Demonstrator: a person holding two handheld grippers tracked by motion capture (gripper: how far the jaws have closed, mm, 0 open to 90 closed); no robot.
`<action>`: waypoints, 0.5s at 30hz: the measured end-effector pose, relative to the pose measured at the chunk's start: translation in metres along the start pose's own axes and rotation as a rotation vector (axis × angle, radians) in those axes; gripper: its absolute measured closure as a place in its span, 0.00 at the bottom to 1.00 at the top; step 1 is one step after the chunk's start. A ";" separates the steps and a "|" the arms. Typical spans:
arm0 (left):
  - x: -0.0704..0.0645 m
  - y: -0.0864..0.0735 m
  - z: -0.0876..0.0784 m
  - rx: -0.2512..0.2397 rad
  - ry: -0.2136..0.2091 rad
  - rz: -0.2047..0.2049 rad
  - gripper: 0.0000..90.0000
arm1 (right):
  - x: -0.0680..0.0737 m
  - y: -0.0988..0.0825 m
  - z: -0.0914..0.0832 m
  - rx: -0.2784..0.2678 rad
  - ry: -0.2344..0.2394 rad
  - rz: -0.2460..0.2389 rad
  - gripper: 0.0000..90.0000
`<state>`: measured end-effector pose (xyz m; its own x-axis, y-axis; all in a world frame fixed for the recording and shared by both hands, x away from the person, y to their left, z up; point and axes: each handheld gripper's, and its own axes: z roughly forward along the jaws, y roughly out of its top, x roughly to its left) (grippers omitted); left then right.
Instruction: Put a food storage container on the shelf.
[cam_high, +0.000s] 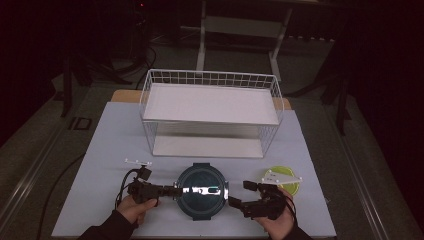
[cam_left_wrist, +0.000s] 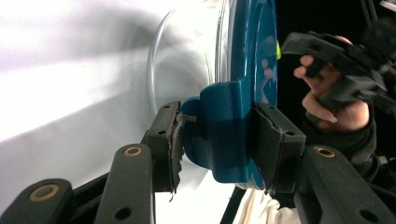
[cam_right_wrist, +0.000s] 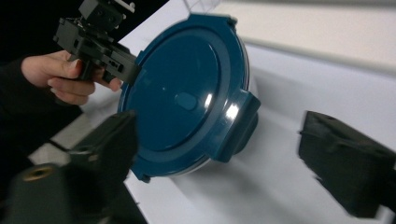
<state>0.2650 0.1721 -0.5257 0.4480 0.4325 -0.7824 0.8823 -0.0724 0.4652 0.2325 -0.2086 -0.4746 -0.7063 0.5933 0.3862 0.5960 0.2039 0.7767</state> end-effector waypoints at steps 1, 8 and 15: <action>0.000 0.000 0.000 0.003 -0.002 0.010 0.61 | -0.003 0.000 0.003 0.009 0.015 0.022 0.16; 0.002 -0.002 -0.001 0.006 -0.031 0.051 0.61 | -0.016 0.002 0.017 0.033 0.054 0.091 0.31; -0.002 -0.003 -0.002 0.019 -0.029 0.103 0.62 | -0.022 -0.004 0.028 0.077 0.114 0.159 0.49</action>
<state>0.2609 0.1735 -0.5250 0.5403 0.3958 -0.7426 0.8337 -0.1325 0.5361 0.2567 -0.2011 -0.4999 -0.6373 0.5317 0.5577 0.7274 0.1762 0.6632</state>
